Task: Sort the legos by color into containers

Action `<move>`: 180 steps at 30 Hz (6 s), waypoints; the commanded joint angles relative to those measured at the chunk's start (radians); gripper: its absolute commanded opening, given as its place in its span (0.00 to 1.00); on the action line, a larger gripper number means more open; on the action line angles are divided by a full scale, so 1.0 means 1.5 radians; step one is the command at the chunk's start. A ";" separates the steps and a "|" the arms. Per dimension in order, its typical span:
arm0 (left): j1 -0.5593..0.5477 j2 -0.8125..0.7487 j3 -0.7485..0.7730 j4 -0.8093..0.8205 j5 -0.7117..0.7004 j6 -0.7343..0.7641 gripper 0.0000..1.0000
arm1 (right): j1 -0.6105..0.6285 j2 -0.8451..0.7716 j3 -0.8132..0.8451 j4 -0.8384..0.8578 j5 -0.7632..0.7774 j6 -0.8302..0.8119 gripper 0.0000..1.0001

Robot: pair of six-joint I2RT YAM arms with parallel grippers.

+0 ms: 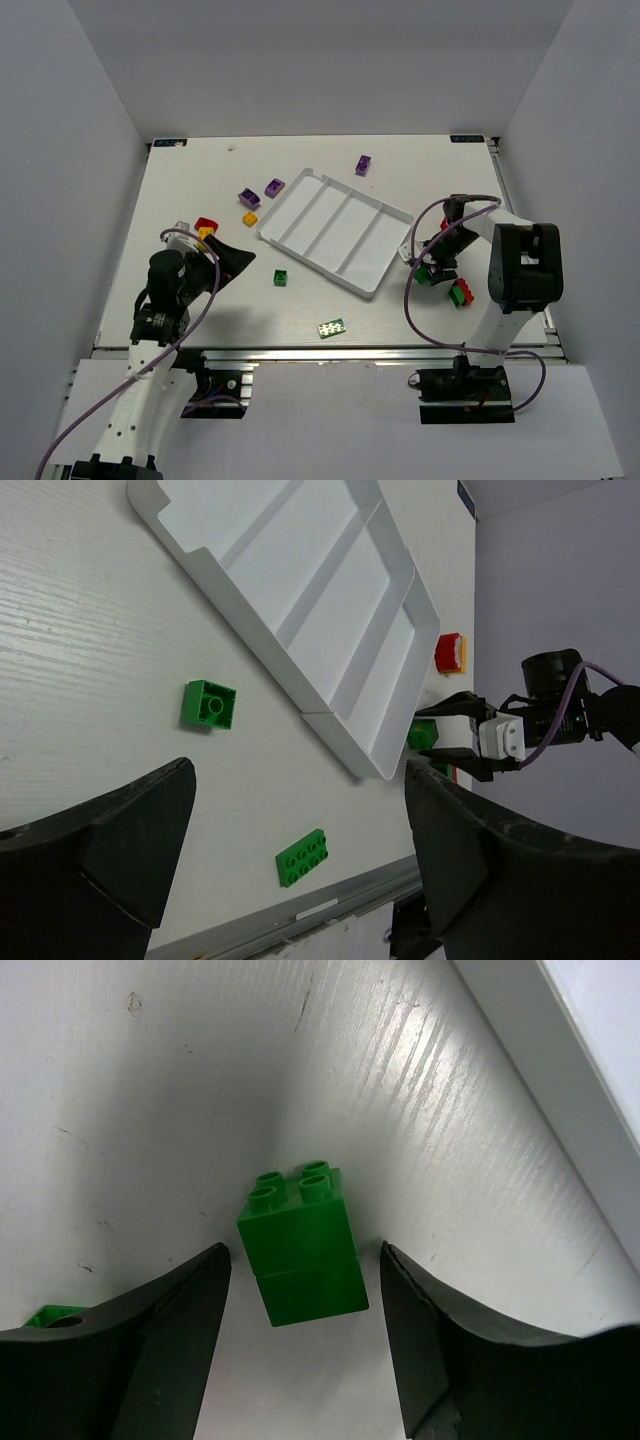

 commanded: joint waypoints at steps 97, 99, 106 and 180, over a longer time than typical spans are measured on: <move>-0.296 0.759 0.436 0.201 -0.068 0.054 0.01 | 0.283 -0.334 -0.126 0.438 -0.030 0.950 0.00; -0.301 0.782 0.460 0.167 -0.091 0.073 0.06 | 0.277 -0.311 -0.108 0.456 -0.021 0.963 0.00; -0.325 0.862 0.535 0.104 -0.108 0.097 0.41 | 0.265 -0.224 -0.038 0.481 -0.003 0.985 0.00; -0.405 0.675 0.262 -0.032 -0.478 0.116 0.61 | 0.235 -0.260 -0.077 0.510 -0.187 0.962 0.39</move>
